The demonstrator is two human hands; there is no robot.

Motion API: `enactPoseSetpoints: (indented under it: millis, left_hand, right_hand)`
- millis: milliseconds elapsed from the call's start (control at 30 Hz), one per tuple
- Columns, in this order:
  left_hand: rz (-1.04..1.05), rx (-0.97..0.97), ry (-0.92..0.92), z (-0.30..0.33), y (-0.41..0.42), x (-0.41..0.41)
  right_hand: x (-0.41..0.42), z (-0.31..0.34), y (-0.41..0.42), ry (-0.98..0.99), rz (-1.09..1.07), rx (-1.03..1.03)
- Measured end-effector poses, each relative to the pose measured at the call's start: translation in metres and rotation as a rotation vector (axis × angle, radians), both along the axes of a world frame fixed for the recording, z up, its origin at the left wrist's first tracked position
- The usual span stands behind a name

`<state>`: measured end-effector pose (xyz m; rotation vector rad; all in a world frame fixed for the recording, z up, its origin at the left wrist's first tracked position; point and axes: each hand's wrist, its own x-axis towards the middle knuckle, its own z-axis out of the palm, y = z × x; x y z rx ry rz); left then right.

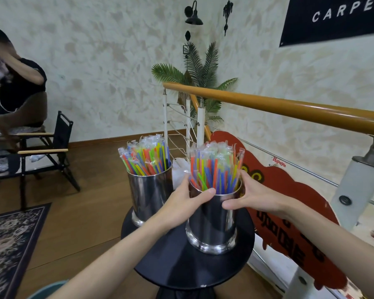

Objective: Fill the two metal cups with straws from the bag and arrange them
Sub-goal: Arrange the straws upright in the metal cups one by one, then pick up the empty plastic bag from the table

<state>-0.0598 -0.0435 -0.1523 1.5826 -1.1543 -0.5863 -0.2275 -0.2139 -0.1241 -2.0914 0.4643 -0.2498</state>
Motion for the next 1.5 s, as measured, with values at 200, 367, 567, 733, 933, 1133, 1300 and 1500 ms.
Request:
enactPoseSetpoints:
  millis: [200,367,567,733,933,1133,1300,1500]
  left_hand:
    - [0.002,-0.029,-0.11,0.0,-0.026,0.001]
    - [0.008,-0.038,-0.156,-0.002,-0.044,0.003]
    - [-0.013,-0.058,-0.136,-0.002,-0.059,0.002]
    - [-0.05,-0.063,-0.158,-0.007,-0.056,0.005]
    - [-0.108,-0.014,-0.213,-0.018,-0.044,0.006]
    - [-0.103,0.032,-0.276,-0.021,-0.021,-0.001]
    - [0.25,0.04,-0.361,-0.034,0.015,0.016]
    - [0.718,-0.095,-0.369,-0.052,0.073,0.047]
  right_hand:
    - [-0.002,-0.003,-0.013,-0.062,-0.151,-0.027]
    - [-0.003,-0.013,-0.019,-0.142,-0.227,-0.059]
    - [-0.004,-0.016,-0.025,-0.161,-0.252,-0.043]
    - [-0.005,-0.025,-0.025,-0.121,-0.239,-0.019]
    - [-0.008,-0.025,-0.014,-0.026,-0.273,-0.101]
    - [-0.013,-0.015,0.004,0.211,-0.416,-0.331]
    - [-0.02,-0.023,0.018,0.338,-0.333,-0.399]
    - [0.031,-0.041,0.058,0.077,-0.018,-0.294]
